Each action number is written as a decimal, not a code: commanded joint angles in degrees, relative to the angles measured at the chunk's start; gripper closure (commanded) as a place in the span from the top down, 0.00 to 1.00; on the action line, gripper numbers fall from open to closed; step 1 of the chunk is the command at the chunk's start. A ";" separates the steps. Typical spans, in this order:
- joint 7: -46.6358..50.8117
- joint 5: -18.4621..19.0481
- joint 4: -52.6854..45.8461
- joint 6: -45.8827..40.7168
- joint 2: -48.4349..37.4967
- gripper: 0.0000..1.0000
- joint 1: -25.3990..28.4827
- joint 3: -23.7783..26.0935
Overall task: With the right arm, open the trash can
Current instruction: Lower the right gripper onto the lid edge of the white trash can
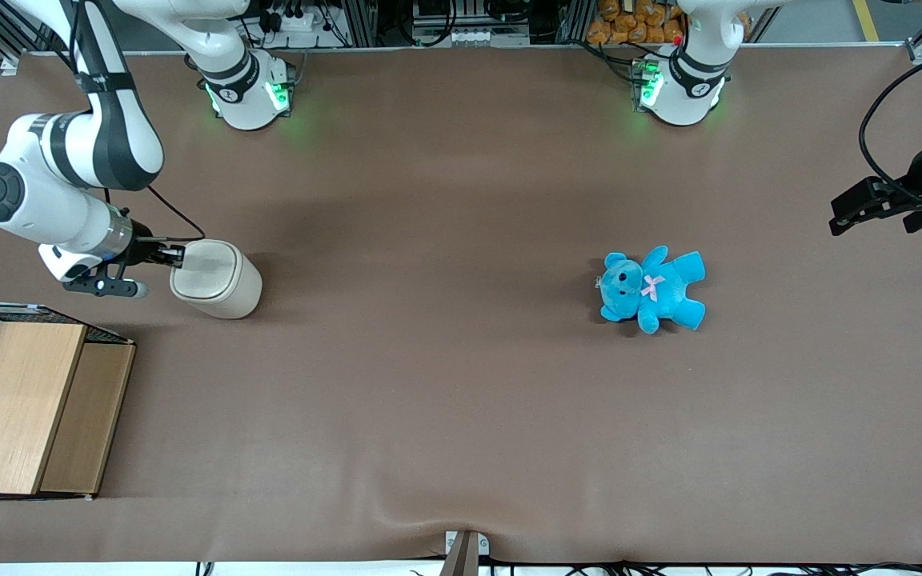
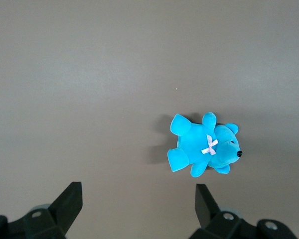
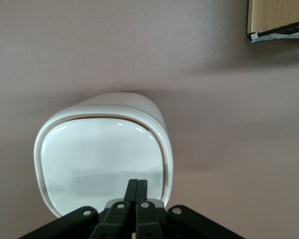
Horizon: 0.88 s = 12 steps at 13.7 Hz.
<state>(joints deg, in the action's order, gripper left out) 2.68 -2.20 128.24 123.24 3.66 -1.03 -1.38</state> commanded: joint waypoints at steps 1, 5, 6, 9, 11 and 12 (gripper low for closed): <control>-0.83 0.00 0.87 1.74 0.56 0.00 -0.38 0.06; -0.92 0.09 0.96 4.11 1.96 0.00 -0.64 -0.03; -0.92 0.09 1.05 4.29 2.14 0.00 -0.81 -0.03; -0.92 0.09 2.10 6.39 2.49 0.00 -0.81 -0.03; -1.00 0.18 2.19 6.58 2.49 0.00 -0.73 -0.03; -1.01 0.18 2.19 6.57 2.41 0.00 -0.73 -0.03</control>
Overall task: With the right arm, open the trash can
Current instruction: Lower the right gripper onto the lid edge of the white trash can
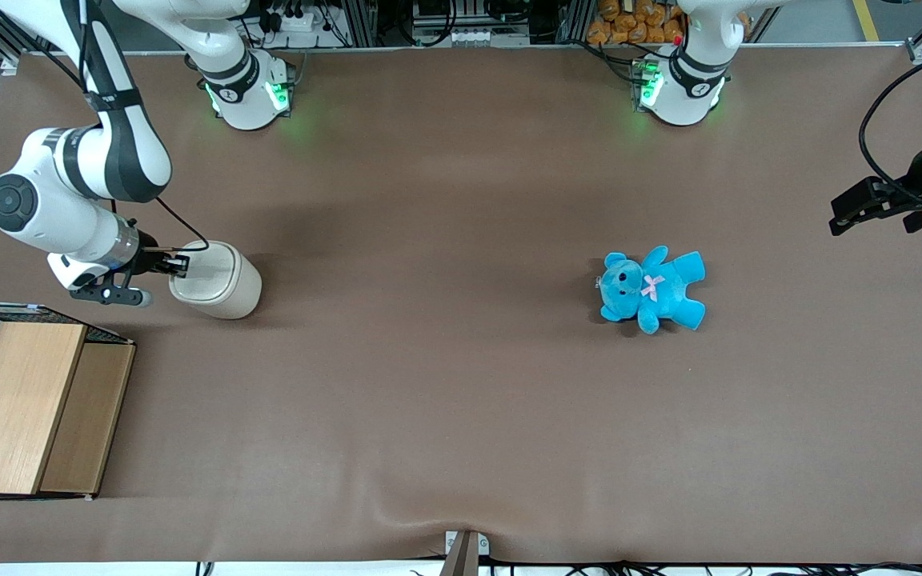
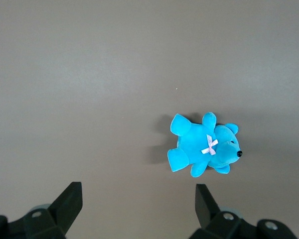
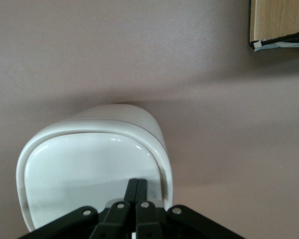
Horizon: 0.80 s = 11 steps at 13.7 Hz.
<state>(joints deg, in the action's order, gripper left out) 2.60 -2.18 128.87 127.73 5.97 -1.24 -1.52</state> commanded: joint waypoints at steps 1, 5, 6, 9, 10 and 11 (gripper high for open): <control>-0.85 0.16 1.56 2.26 0.26 0.00 -0.51 0.11; -0.85 0.07 0.78 -1.67 -0.26 0.00 -0.34 0.20; -0.76 0.07 -0.10 -3.35 -0.44 0.00 -0.34 0.11; -0.58 -0.01 -3.96 -9.41 -0.52 0.00 -0.51 0.20; -0.32 -0.10 -5.37 -11.43 -0.61 0.00 -0.34 0.20; -0.14 -0.19 -6.77 -13.36 -0.70 0.00 -0.34 0.20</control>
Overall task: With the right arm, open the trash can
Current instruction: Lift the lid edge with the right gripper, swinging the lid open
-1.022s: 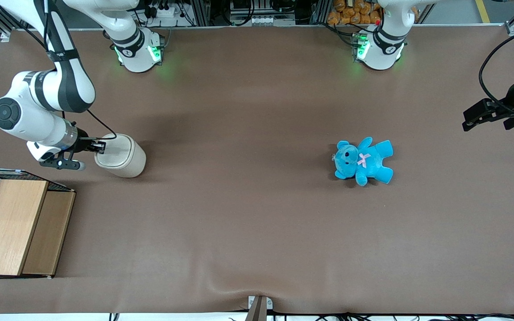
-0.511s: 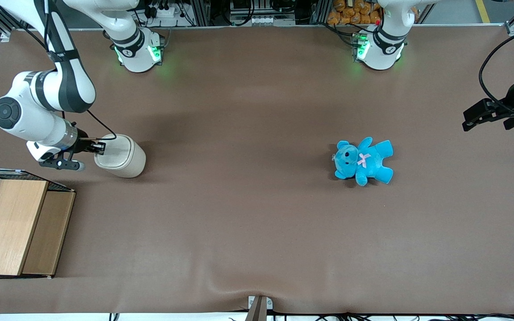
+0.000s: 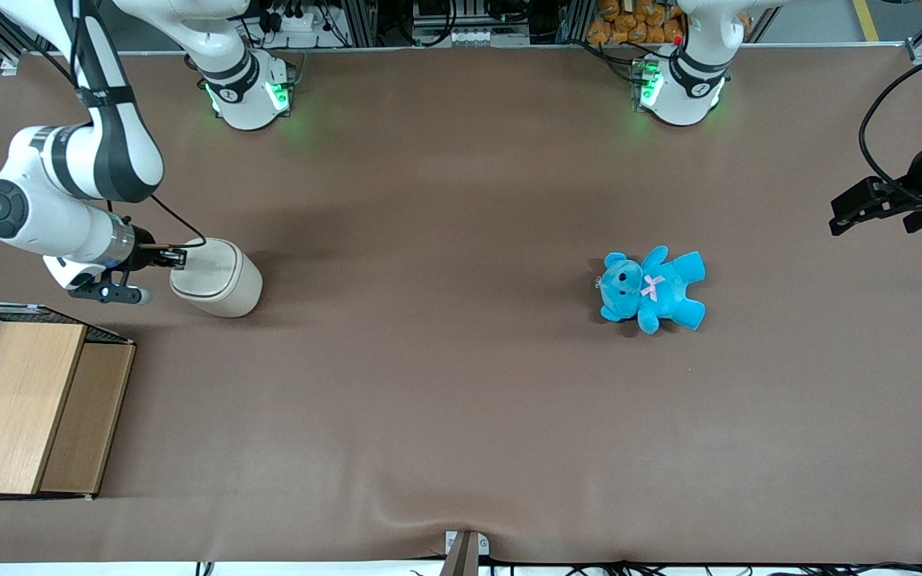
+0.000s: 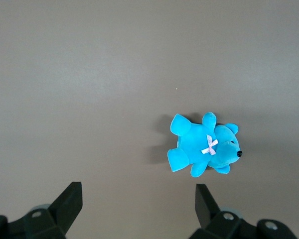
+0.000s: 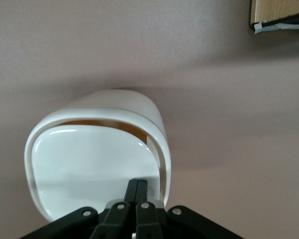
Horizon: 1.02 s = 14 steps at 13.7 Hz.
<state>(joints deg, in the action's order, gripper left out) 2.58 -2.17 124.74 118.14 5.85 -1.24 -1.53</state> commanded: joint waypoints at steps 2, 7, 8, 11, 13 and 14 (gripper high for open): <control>0.23 -0.47 -3.97 -5.72 -0.66 0.00 -0.16 0.29; 3.66 -1.00 -8.89 -12.48 -0.67 0.00 1.07 0.91; 3.75 -1.08 -10.99 -15.11 -0.66 0.00 1.07 1.09; 3.75 -5.03 -18.38 -24.16 -0.58 0.00 1.24 1.00; 4.88 -5.92 -20.76 -26.99 -0.66 0.00 1.24 1.09; 5.50 -6.01 -21.99 -28.22 -0.58 0.05 1.42 1.17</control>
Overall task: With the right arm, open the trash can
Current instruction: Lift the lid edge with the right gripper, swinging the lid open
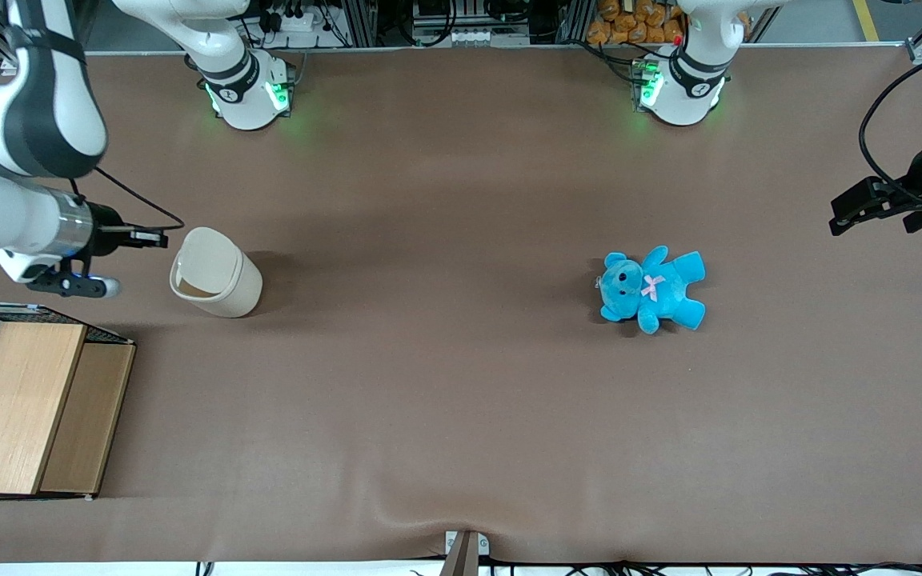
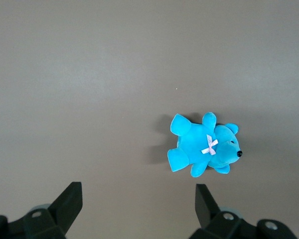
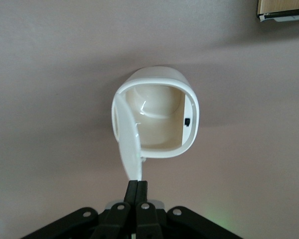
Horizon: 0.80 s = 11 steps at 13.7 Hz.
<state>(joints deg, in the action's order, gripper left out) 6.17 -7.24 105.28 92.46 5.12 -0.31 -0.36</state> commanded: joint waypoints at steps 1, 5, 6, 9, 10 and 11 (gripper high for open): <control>1.92 -0.94 -4.18 -3.59 0.16 0.44 0.48 0.61; 1.74 -0.41 -10.07 -6.33 0.33 1.00 0.40 0.62; 1.31 -0.06 -11.74 -6.33 0.42 1.00 0.39 0.62; 0.86 1.26 -17.54 -7.98 0.86 1.00 -0.04 0.45; 0.95 1.96 -19.39 -9.30 0.86 1.00 0.13 0.45; 1.21 2.31 -20.36 -10.10 0.86 1.00 0.30 0.45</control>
<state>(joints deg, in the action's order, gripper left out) 6.88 -6.21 88.75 84.89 5.08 -0.25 0.10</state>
